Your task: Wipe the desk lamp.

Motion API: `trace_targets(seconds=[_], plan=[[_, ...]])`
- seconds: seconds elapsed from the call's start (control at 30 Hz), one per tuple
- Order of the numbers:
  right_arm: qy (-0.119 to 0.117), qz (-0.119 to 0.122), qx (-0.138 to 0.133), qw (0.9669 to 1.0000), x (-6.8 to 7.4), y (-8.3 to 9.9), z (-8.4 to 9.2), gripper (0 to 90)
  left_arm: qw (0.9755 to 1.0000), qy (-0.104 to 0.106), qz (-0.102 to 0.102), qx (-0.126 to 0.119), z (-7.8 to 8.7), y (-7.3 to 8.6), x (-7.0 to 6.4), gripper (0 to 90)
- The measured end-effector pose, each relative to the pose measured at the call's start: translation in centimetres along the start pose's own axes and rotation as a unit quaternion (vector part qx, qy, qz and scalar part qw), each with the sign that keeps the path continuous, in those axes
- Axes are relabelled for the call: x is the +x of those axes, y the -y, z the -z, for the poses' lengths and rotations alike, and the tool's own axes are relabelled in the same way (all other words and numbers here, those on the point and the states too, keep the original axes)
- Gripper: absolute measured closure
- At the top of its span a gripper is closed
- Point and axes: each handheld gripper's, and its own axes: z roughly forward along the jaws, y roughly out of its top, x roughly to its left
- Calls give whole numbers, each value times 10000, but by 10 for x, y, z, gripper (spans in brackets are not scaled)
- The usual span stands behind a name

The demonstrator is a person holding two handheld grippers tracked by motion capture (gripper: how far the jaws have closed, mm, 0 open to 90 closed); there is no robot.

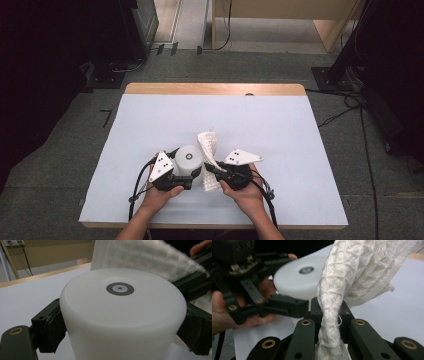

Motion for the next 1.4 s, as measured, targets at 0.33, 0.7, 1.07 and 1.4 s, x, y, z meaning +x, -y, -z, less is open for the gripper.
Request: trace_targets(seconds=[0.33, 0.7, 1.07, 1.4], plan=[[7, -169, 556, 9983, -10, 20, -20, 804, 9997, 87, 226, -19, 1, -1, 7, 92], [-95, 214, -257, 9994, 5, -6, 7, 803, 9998, 100, 142, -19, 0, 0, 6, 92], [-435, 224, 591, 9971, -6, 19, -16, 800, 9994, 151, 318, -50, 2, -1, 12, 92], [-757, 576, 243, 9952, 5, 13, -8, 796, 9991, 165, 395, -32, 2, -1, 14, 92]])
